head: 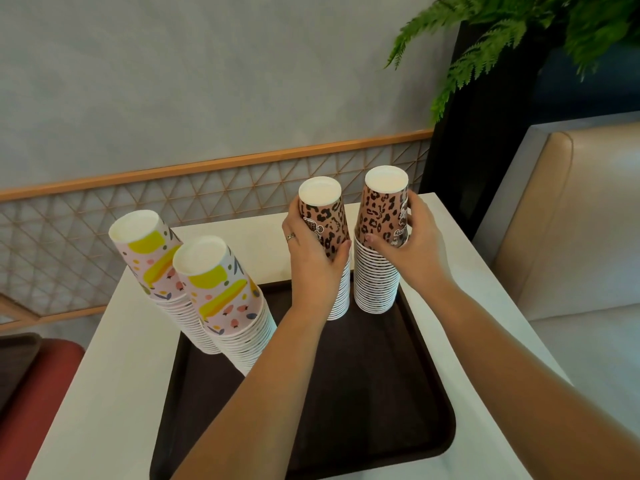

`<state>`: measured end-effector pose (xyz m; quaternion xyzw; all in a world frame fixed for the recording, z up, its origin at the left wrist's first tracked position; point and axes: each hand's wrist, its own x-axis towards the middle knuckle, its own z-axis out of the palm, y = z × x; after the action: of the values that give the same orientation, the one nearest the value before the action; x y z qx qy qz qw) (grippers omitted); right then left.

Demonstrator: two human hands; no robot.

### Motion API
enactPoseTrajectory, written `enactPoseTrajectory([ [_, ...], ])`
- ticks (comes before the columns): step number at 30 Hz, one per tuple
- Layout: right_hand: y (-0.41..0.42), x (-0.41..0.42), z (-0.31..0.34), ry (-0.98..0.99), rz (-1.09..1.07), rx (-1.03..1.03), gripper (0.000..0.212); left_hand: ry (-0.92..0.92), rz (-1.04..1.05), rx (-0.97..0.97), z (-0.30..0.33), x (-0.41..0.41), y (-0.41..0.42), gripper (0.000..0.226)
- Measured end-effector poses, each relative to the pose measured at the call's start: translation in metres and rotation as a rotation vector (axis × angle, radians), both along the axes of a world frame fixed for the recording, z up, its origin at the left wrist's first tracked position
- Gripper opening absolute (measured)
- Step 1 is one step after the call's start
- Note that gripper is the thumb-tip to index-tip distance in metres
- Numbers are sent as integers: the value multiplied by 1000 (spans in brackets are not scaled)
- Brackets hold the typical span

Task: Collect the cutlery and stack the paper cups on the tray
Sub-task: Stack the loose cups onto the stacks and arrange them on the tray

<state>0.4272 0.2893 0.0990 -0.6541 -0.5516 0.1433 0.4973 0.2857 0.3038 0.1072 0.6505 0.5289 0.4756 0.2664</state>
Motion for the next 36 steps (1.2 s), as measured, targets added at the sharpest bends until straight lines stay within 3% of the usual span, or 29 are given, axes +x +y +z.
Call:
enactPoseTrajectory([
  [4, -12, -10, 6, -27, -104, 96, 80, 0, 33, 59, 11, -4, -22, 95],
  [8, -34, -39, 18, -38, -169, 338, 57, 24, 46, 469, 35, -13, -62, 55],
  [11, -48, -69, 25, 2, -36, 419, 49, 36, 33, 691, 57, -32, -87, 33],
  [14, -62, -101, 27, 88, 226, 329, 52, -15, 93, 773, 73, -61, -99, 25],
  [17, -70, -132, 24, 52, 368, 142, 68, -93, 193, 786, 78, -94, -98, 24],
  [19, -69, -150, 17, 24, 382, 19, 83, -125, 298, 725, 73, -119, -90, 29],
  [22, -65, -172, 2, 15, 361, -94, 98, -153, 427, 480, 57, -158, -69, 45],
  [27, -57, -195, -16, 11, 272, -104, 99, -73, 348, -41, 22, -196, -34, 81],
  [32, -43, -203, -22, 10, 166, -47, 87, -90, 153, -200, -5, -210, -4, 108],
  [36, -23, -202, -25, 25, 128, -41, 86, -86, 58, -154, -12, -211, 8, 97],
])
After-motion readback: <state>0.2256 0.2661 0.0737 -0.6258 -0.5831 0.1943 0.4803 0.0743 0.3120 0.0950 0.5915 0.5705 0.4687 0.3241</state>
